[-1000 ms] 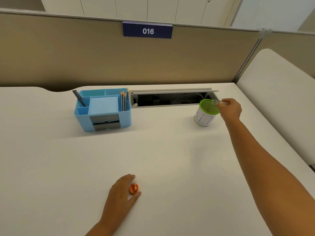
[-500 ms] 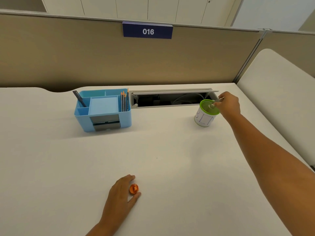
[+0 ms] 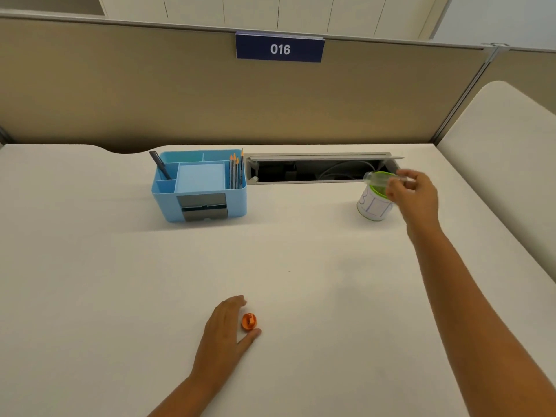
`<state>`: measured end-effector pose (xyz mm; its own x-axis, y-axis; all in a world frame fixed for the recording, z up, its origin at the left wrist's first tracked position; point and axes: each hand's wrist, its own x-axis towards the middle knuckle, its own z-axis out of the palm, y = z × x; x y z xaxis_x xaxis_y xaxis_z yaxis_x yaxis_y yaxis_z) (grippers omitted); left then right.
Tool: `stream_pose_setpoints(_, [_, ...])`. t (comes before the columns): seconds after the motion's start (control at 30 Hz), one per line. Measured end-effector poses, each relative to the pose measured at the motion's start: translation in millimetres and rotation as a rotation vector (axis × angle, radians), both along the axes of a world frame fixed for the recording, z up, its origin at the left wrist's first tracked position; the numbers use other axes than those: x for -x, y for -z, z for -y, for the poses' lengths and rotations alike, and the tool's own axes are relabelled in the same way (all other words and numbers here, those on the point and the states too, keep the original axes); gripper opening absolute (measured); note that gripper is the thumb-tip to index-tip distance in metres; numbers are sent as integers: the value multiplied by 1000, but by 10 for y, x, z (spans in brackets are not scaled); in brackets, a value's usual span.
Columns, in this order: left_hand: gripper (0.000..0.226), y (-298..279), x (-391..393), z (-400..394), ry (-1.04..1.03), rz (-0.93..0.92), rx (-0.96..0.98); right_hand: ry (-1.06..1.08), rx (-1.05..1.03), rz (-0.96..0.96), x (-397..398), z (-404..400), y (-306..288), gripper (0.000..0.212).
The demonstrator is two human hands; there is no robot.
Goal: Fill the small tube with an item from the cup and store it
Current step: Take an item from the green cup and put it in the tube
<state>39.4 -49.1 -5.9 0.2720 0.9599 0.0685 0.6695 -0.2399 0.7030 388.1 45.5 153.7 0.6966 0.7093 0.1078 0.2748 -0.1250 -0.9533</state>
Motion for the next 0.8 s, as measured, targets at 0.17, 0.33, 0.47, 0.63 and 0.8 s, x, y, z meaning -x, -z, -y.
stream_pose_setpoints(0.17, [49, 0, 15, -21, -53, 10, 6, -248, 3, -702, 700, 561, 527, 16])
stream_pose_setpoints(0.33, [27, -35, 33, -33, -49, 64, 38, -344, 130, -819, 1253, 982, 851, 14])
stream_pose_setpoints(0.47, [25, -198, 40, -86, -80, 103, 70, -429, 235, -647, 1510, 1163, 836, 16])
stream_pose_setpoints(0.63, [26, -418, -99, -196, -139, 103, 34, -455, 253, -312, 1796, 1217, 722, 20])
stream_pose_setpoints(0.8, [30, -616, -177, -261, -153, 113, -19, -410, 175, -134, 1953, 1146, 637, 24])
